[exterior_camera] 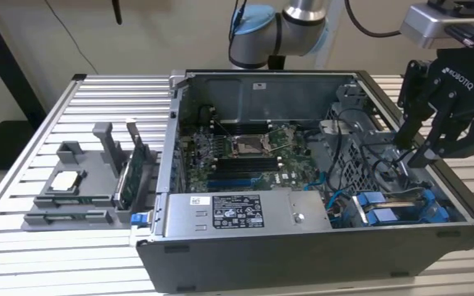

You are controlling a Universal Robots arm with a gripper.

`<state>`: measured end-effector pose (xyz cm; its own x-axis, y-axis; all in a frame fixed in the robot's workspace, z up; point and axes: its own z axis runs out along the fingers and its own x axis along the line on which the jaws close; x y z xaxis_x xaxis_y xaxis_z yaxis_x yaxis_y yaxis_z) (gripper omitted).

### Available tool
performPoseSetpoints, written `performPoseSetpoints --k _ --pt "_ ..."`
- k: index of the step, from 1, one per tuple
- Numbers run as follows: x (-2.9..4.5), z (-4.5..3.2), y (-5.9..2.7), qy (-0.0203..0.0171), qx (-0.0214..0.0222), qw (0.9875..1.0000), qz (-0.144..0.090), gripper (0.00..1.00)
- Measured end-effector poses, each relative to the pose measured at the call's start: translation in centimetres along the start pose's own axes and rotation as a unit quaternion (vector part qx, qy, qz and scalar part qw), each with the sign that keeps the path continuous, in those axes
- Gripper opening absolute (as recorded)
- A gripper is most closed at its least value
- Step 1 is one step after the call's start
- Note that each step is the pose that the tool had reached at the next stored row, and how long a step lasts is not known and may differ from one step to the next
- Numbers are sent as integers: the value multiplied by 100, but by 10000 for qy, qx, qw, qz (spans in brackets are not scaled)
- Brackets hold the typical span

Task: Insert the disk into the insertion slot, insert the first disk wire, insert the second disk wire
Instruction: 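Insert the first disk wire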

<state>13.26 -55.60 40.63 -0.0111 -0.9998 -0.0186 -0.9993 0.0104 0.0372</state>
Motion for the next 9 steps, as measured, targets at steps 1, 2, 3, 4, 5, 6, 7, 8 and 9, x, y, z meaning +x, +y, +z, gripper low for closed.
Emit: performPoseSetpoints --k 1,2,3,4,5,6,7,8,9 --pt "-4 0 -1 0 0 10000 -1 47" --pt "-9 0 -3 0 1 10000 -2 47" --pt "-14 1 -4 0 1 10000 -3 47" --pt "-20 1 -5 0 2 10000 -5 47" --pt "-27 2 -7 0 2 10000 -6 47" --pt "-36 3 -9 0 2 10000 -8 47" --pt "-43 3 -10 0 2 10000 -9 47" --pt "-49 4 -11 0 3 10000 -10 47" --pt "-51 5 -12 0 4 10000 -13 47"
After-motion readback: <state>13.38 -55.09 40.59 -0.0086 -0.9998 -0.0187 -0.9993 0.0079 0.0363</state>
